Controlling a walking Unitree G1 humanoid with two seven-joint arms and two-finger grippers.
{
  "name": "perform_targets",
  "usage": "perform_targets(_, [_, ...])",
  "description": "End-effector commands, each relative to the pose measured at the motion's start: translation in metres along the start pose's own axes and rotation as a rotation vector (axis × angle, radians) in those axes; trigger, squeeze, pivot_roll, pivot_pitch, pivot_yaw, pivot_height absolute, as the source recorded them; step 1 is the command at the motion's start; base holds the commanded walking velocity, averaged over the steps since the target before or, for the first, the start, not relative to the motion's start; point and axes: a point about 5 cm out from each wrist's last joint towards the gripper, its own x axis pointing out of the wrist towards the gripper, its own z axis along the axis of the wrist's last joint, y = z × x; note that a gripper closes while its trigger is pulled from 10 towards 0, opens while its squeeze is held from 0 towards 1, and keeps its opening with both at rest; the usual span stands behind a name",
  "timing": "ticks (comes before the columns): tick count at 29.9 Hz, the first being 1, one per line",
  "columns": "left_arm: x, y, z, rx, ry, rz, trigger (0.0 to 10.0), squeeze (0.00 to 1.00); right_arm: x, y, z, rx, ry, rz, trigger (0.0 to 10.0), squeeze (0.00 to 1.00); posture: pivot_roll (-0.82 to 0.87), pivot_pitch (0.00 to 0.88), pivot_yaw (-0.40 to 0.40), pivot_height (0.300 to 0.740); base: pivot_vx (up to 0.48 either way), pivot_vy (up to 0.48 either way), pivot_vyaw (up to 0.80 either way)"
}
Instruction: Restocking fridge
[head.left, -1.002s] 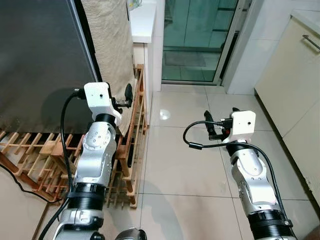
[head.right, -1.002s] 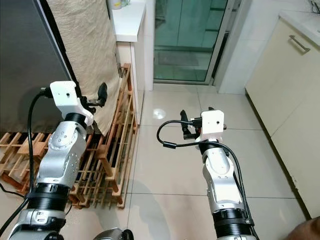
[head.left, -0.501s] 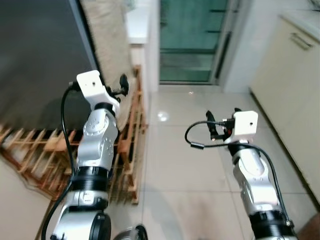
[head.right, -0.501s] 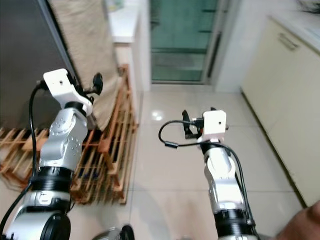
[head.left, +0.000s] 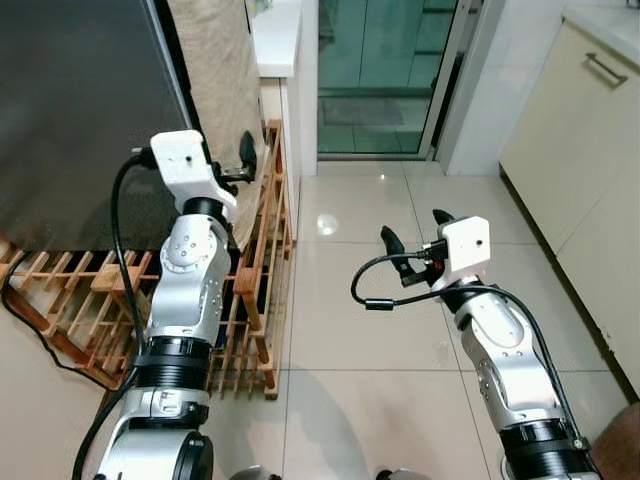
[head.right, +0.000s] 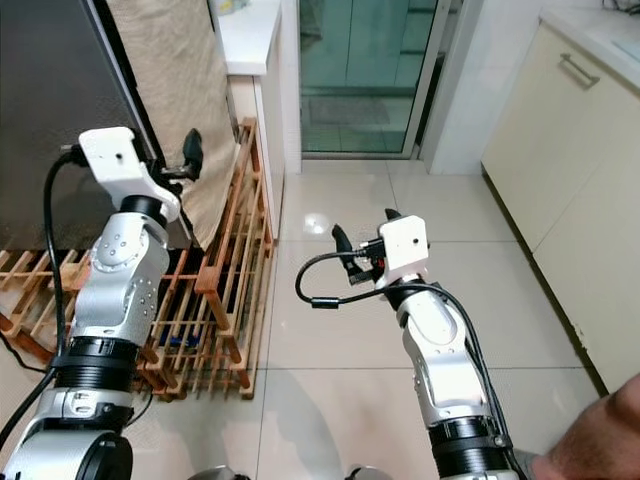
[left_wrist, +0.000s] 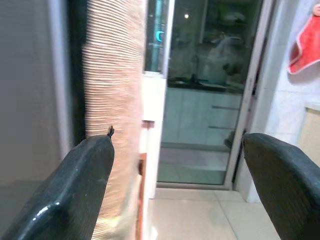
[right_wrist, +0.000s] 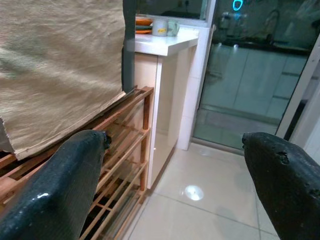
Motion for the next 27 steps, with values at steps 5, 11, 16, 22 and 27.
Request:
perform_targets(5, [0.005,-0.012,0.002,0.004,-0.003,-0.048,10.0,0.0,0.003,0.005,0.005,0.013,-0.012,0.02,10.0,0.0,-0.06,0.0,0.041,0.74,0.0,0.0,0.0])
perform_targets(11, [0.013,0.01,-0.01,-0.003,0.095,0.113,10.0,0.0,0.002,0.012,0.005,0.023,-0.012,0.033,10.0,0.0,-0.08,0.0,0.055,0.74,0.0,0.0,0.0])
perform_targets(16, [0.011,0.014,-0.003,0.024,0.052,0.088,10.0,0.0,0.0,0.011,0.007,0.015,-0.016,0.021,10.0,0.0,-0.08,0.0,0.073,0.74,0.0,0.0,0.0])
perform_targets(22, [-0.038,0.037,0.008,0.034,-0.005,-0.111,10.0,0.0,-0.015,-0.011,0.03,-0.012,-0.087,-0.157,10.0,0.0,-0.04,0.0,0.046,0.74,0.0,0.0,0.0])
perform_targets(27, [-0.071,0.053,0.013,0.101,-0.004,-0.153,10.0,0.0,-0.046,-0.016,0.036,-0.07,-0.119,-0.236,10.0,0.0,-0.02,0.0,0.013,0.74,0.0,0.0,0.0])
